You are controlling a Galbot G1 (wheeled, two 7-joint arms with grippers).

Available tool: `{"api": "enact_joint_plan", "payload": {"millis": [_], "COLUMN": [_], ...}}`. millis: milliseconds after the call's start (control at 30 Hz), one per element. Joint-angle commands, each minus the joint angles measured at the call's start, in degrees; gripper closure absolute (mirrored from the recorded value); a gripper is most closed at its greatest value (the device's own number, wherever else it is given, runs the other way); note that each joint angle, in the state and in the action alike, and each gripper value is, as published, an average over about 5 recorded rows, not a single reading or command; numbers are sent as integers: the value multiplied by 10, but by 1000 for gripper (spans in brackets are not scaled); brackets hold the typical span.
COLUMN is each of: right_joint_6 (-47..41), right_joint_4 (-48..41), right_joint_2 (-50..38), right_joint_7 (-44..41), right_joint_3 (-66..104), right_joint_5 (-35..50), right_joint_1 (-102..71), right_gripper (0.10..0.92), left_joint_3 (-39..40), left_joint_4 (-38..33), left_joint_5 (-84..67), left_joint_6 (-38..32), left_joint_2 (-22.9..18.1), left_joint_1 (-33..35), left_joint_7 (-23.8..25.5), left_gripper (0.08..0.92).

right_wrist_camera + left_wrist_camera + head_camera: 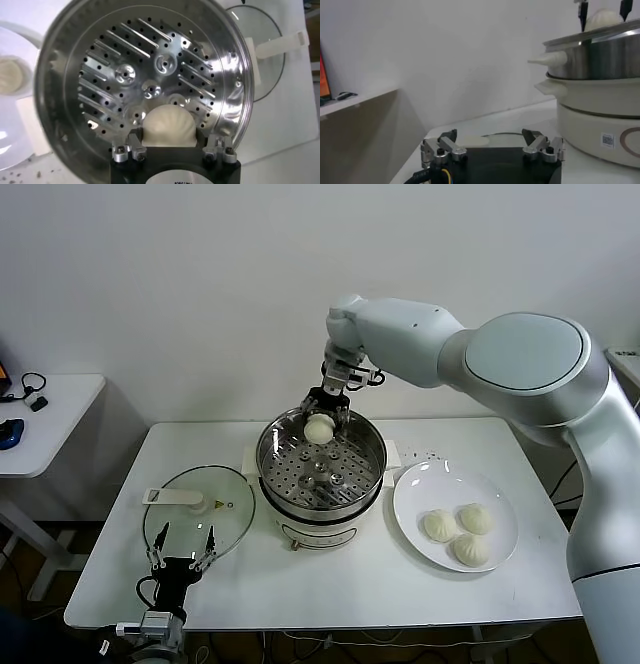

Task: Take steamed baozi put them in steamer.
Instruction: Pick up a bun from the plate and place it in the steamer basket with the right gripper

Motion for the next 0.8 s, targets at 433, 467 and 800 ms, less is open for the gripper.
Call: {"api": "enact_joint_plan", "payload": {"millis": [433, 467, 800], "right_joint_6": [28, 28, 28], "right_joint_4": [-55, -56, -69], "right_joint_2": [17, 17, 24], "right_joint_7": [8, 8, 8], "right_joint_3": [9, 9, 10], "right_joint_5": [-9, -10, -15], "right_joint_1": [-45, -45, -48], "right_gripper": [339, 340, 338], "left_joint_3": [0, 0, 0], "left_joint_4": [10, 10, 13], "left_joint_5": [0, 0, 0], "left_joint_6": [-1, -2, -4], "left_joint_2": [-26, -26, -26], "left_joint_1": [-5, -5, -6], "left_joint_7": [0, 0, 0], "left_gripper": [177, 177, 177]}}
